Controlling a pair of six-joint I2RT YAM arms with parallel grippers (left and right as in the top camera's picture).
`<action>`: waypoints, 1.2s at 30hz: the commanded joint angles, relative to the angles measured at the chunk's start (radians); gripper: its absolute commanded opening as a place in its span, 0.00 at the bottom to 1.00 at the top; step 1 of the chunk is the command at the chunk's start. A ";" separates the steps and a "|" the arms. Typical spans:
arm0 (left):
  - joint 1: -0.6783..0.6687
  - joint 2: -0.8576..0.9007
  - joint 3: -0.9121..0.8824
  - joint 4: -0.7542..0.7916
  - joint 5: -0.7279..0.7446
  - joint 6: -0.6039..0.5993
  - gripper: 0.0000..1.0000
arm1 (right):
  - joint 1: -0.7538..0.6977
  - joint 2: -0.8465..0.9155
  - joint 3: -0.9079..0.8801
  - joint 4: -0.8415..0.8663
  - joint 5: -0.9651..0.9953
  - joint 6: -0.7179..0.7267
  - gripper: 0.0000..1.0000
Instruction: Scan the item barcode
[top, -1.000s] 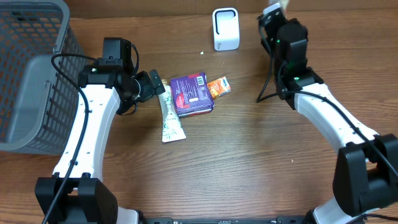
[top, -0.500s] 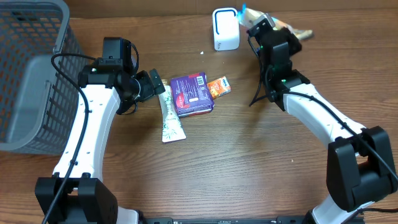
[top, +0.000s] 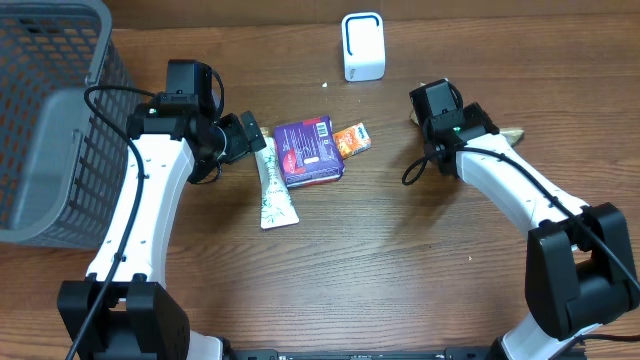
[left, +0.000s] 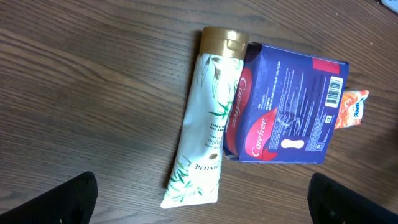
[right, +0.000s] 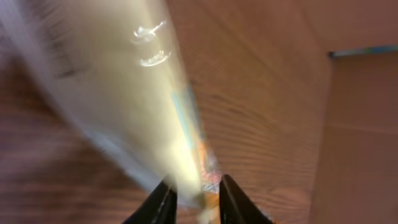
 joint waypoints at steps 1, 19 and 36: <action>0.003 0.010 0.018 0.005 0.004 0.022 1.00 | 0.008 -0.012 0.018 -0.032 -0.104 0.085 0.14; 0.003 0.010 0.018 0.005 0.004 0.023 0.99 | -0.002 -0.150 0.182 -0.273 -0.655 0.190 0.84; 0.003 0.010 0.018 0.000 0.005 0.023 1.00 | -0.257 0.101 0.174 -0.128 -0.883 -0.035 0.84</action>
